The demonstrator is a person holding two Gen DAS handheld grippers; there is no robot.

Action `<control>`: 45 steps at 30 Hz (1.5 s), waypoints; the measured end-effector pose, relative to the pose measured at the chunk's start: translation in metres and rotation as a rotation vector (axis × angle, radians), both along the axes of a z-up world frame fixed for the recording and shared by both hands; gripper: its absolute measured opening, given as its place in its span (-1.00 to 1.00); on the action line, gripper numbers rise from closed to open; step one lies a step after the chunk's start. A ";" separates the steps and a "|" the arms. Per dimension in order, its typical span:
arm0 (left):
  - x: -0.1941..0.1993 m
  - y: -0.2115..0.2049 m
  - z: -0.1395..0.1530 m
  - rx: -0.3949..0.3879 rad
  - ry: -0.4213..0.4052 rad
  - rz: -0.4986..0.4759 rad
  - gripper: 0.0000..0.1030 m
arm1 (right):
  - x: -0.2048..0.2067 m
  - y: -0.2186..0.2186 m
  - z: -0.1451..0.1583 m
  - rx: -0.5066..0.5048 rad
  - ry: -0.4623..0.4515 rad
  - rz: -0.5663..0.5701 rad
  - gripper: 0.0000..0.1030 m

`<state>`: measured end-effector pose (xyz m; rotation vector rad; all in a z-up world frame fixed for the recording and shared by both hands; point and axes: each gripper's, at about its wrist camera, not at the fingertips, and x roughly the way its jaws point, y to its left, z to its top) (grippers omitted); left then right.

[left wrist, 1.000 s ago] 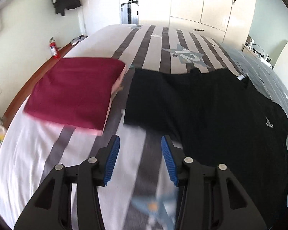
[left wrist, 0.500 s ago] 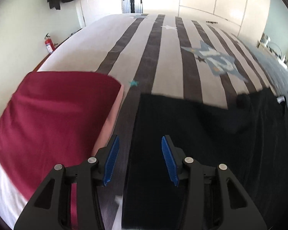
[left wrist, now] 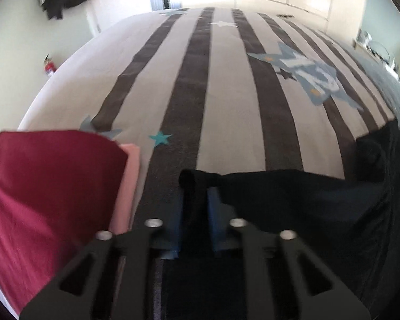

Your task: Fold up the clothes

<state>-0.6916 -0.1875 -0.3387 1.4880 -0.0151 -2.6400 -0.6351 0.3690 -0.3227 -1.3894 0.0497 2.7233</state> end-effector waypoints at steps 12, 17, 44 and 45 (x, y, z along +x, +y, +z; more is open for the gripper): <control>0.047 -0.045 0.037 -0.148 0.029 0.091 -0.93 | -0.023 0.002 -0.028 0.024 -0.083 -0.011 -0.20; 0.045 -0.041 0.033 -0.175 0.004 0.134 -0.93 | -0.028 0.010 -0.036 0.050 -0.112 -0.002 -0.20; 0.021 0.037 0.089 -0.202 0.271 0.108 0.63 | -0.020 0.076 -0.011 0.093 -0.055 -0.031 -0.14; 0.014 0.050 0.089 -0.169 0.269 0.073 0.63 | -0.023 0.073 -0.008 0.091 -0.046 -0.020 -0.14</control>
